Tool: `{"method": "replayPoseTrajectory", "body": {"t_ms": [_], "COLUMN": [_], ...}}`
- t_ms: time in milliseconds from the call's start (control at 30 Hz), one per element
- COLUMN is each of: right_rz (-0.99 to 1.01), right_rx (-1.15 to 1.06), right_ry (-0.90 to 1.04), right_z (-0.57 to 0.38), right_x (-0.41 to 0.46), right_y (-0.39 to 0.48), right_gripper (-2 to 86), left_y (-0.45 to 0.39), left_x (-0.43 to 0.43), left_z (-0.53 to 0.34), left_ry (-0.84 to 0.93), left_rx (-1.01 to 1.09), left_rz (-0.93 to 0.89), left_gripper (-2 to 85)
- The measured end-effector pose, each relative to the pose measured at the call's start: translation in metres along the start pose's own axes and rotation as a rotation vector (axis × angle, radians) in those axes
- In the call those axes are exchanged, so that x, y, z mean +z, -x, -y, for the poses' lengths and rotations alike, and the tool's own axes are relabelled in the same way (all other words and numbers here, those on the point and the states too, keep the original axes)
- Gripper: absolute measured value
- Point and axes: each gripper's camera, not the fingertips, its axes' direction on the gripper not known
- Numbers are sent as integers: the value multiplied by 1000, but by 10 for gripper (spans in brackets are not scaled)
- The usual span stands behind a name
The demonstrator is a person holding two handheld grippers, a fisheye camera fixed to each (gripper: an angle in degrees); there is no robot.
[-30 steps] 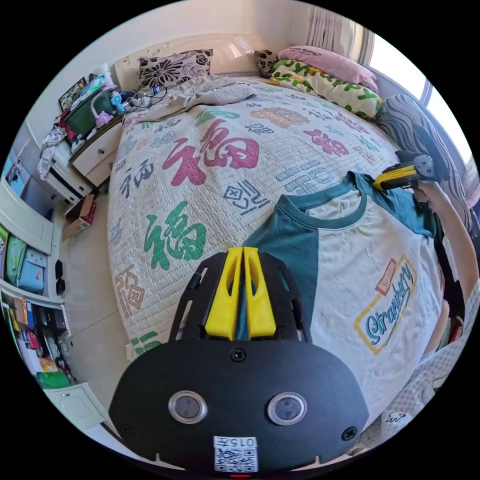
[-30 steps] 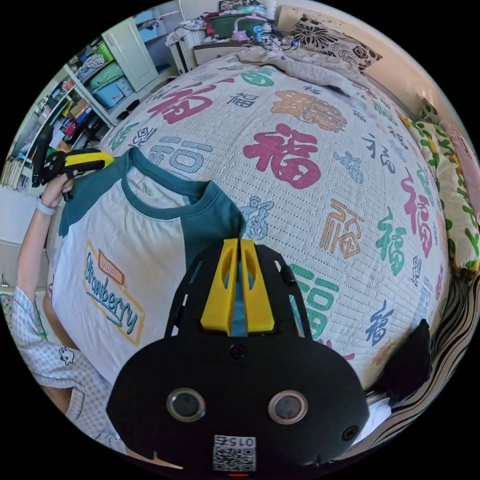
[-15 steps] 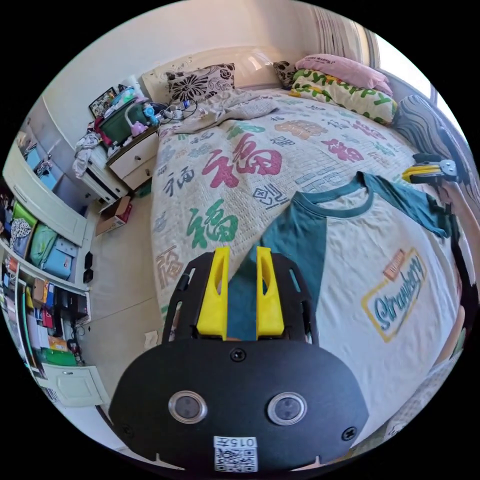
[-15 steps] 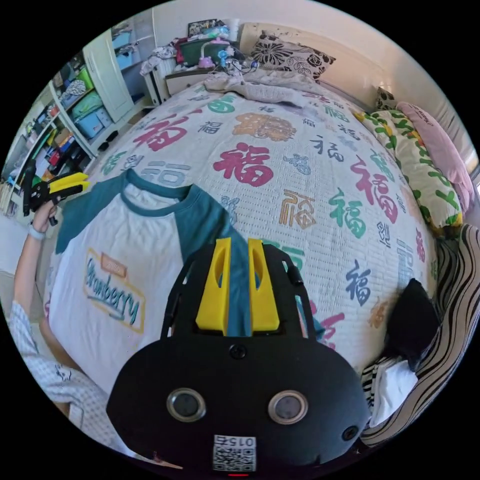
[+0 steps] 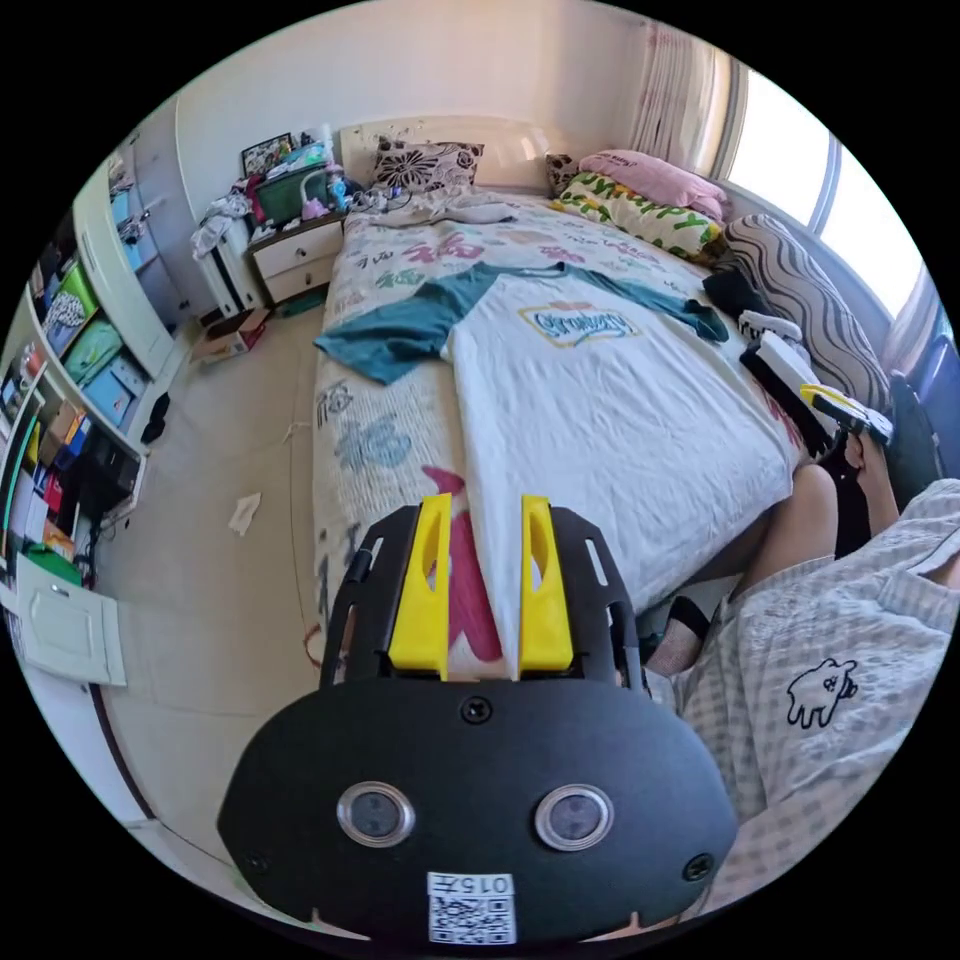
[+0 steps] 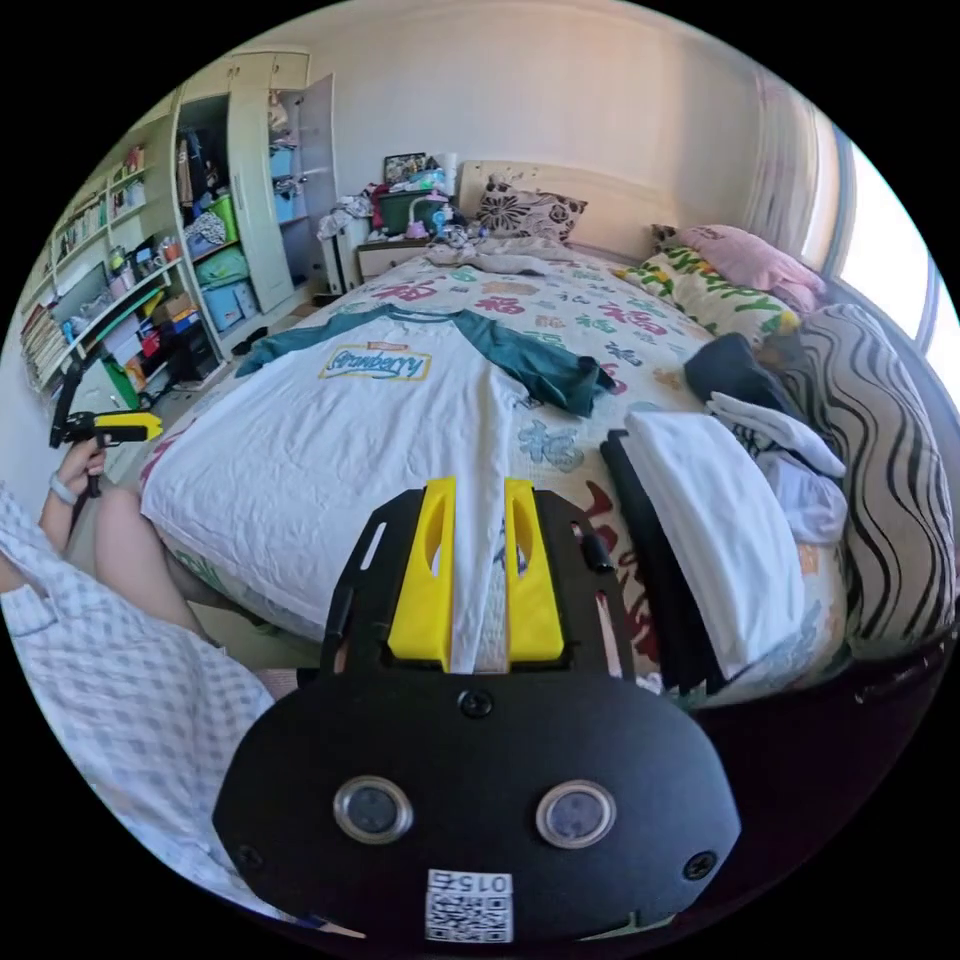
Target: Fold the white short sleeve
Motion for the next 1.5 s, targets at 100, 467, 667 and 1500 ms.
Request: {"method": "replayPoseTrajectory", "body": {"t_ms": [100,467,667,1500], "right_rz": [-14,185,75,106], "right_rx": [20,82,-1,127], "right_ry": [131,361,384,262], "right_z": [-31,-80,-98,-175], "right_x": [21,53,44,28], "right_y": [8,-2,16,-1], "right_gripper": [102,-2,-9,36], "left_y": [-10,-15,-26,-23], "left_x": [9,-3,-18,-40], "left_z": [-32,-61,-76,-125], "left_ry": [68,110,114,1], "left_rx": [-57,-92,-42,-128], "left_rz": [32,38,61,-73], "left_gripper": [114,48,3,48]}}
